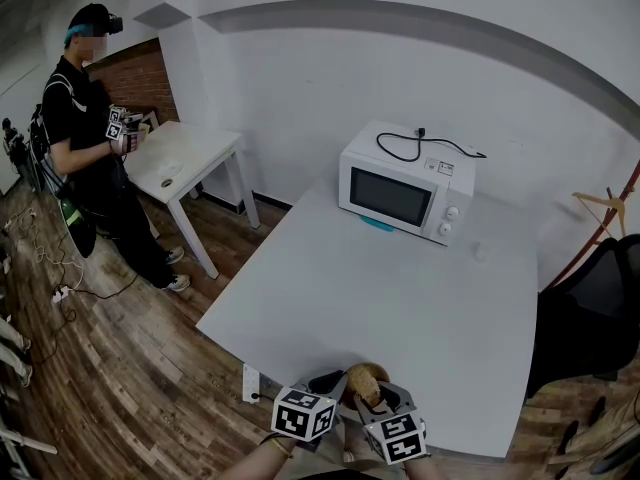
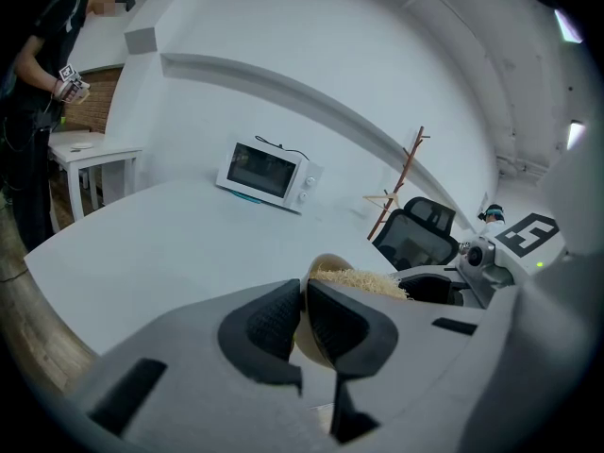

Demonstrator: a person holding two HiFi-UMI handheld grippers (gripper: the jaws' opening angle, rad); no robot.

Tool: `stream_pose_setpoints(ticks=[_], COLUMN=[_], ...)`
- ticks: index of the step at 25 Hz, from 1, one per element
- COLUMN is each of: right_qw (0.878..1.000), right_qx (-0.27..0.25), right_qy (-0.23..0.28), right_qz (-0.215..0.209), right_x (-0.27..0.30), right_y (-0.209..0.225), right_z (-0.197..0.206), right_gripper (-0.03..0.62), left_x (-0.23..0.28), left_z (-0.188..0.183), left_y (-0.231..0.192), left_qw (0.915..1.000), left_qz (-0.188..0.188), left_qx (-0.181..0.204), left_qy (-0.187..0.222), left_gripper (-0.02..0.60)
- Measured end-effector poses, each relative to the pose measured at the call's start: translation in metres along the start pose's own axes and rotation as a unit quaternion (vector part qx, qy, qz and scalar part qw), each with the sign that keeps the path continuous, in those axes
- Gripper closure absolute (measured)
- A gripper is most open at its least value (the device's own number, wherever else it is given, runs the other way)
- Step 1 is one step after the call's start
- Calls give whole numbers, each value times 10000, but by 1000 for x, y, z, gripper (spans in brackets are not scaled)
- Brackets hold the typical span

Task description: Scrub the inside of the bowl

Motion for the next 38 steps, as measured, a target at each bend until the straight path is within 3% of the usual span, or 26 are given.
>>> stream_pose_setpoints(ticks=[21, 38], right_qw=[9977, 9974], right_qx=[-263, -365], right_qy=[-371, -565], right_qz=[-504, -253], right_x=[-7, -1], right_y=[-13, 12], right_z=[10, 6], right_gripper=[408, 408], left_x=[-3, -4], left_z=[2, 3], left_y=[-5, -9], left_qw=[9998, 9995], left_qz=[-114, -141], left_qx=[131, 273], left_qy=[-4, -59], left_gripper=[546, 546])
Point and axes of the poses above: the fingertips, and each gripper's own axes: x forward along the fingers, y to its right, z out of its underside, the point moved 4 cm from there along -x, backward along the fingers, and after that the axes turned 8 degrees about y, right-handed, at the moved point
